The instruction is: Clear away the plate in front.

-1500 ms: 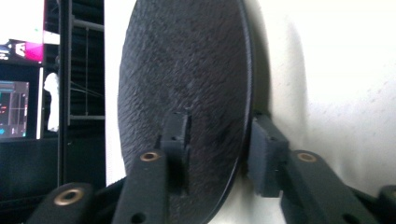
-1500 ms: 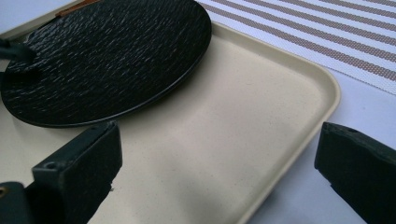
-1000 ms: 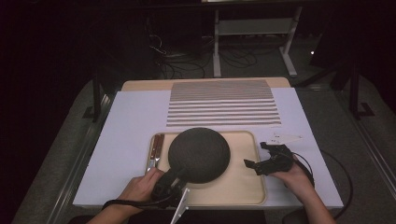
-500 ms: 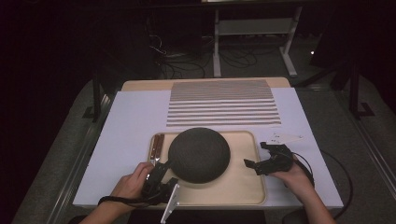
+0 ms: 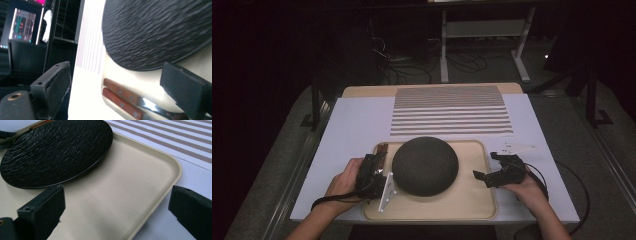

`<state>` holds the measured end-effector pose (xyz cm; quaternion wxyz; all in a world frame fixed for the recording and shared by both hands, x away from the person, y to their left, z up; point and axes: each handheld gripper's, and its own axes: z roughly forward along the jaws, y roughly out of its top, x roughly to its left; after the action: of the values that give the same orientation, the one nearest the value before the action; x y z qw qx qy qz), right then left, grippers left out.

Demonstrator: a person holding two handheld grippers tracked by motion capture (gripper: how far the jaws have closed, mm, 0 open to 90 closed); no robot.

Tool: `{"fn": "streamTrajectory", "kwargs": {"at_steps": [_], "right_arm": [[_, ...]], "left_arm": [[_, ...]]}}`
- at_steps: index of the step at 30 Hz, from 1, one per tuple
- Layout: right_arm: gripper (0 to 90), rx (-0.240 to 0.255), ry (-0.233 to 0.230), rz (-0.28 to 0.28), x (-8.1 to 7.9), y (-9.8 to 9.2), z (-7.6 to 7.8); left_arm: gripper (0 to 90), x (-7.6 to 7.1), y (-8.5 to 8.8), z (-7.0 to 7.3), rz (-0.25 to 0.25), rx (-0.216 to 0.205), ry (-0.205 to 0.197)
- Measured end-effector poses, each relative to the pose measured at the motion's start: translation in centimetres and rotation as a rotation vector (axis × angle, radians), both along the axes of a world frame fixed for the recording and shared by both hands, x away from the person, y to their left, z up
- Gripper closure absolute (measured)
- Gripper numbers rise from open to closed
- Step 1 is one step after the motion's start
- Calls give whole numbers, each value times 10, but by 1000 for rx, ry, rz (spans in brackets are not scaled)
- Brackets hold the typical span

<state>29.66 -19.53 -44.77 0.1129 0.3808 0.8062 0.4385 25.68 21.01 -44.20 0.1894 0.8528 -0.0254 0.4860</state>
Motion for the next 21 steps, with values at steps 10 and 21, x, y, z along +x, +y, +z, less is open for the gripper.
{"fn": "streamTrajectory", "kwargs": {"at_steps": [10, 21], "right_arm": [[4, -1, -3, 10, -1, 1, 0], [5, -8, -6, 22, -3, 3, 1]], "left_arm": [[0, 25, 7, 5, 82, -49, 52], [0, 36, 22, -1, 117, -88, 68]]}}
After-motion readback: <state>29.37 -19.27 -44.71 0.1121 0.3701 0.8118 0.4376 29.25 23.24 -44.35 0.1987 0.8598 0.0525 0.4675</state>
